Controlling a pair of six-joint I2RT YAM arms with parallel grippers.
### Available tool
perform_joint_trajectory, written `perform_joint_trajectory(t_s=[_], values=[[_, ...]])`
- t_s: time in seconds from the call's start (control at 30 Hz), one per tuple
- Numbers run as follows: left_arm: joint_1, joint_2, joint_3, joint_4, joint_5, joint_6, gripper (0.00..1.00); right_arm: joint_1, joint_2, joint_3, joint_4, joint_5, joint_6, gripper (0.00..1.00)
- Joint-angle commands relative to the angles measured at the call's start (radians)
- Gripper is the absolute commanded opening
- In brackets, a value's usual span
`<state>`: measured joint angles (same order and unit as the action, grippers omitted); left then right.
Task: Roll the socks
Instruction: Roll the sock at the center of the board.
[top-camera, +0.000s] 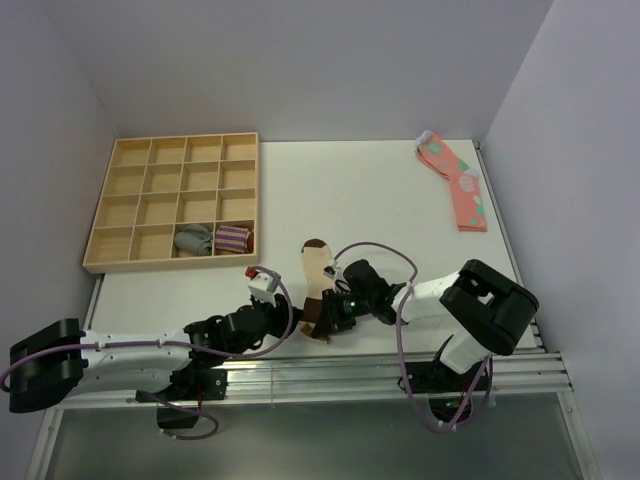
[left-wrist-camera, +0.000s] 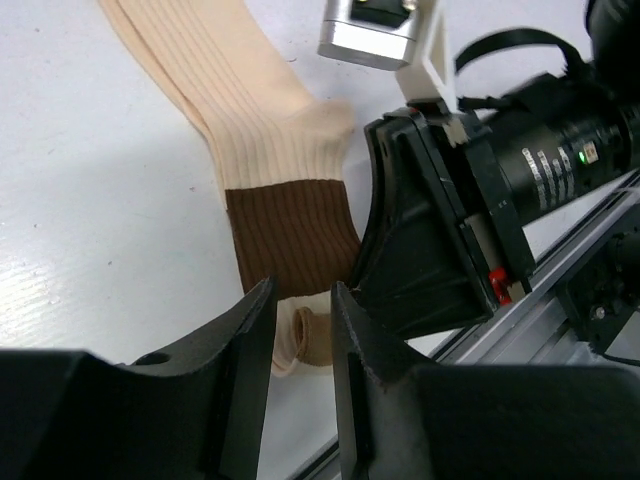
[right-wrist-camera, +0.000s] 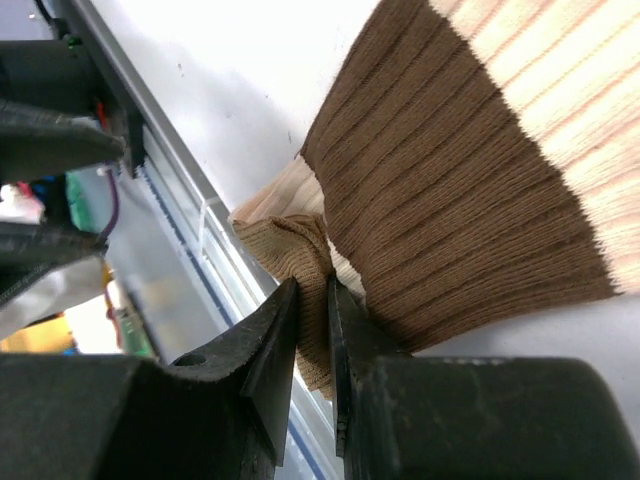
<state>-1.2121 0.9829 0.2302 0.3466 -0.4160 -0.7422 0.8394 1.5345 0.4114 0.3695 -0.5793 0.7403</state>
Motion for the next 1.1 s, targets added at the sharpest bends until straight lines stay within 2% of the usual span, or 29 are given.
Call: perform_joint_trajectory(t_s=[0.0,0.23,0.43,0.6,0.83,1.07], values=[[-0.05,0.028,0.003,0.086,-0.101,0.063,0.34,-0.036,0.051,0.001,-0.061,-0.056,-0.022,0.24],[-0.125,0.161,-0.006,0.239,-0.119,0.096,0.33,-0.077,0.096,0.027,-0.109,-0.123,-0.048,0.24],[-0.129,0.175,-0.028,0.327,-0.095,0.125,0.38,-0.082,0.13,0.056,-0.142,-0.131,-0.07,0.24],[-0.129,0.224,-0.034,0.387,-0.009,0.141,0.39,-0.082,0.156,0.049,-0.109,-0.142,-0.062,0.23],[-0.127,0.325,-0.057,0.463,-0.003,0.121,0.38,-0.085,0.168,0.038,-0.096,-0.143,-0.058,0.23],[-0.124,0.349,-0.104,0.534,0.002,0.079,0.39,-0.094,0.148,0.015,-0.09,-0.149,-0.062,0.23]])
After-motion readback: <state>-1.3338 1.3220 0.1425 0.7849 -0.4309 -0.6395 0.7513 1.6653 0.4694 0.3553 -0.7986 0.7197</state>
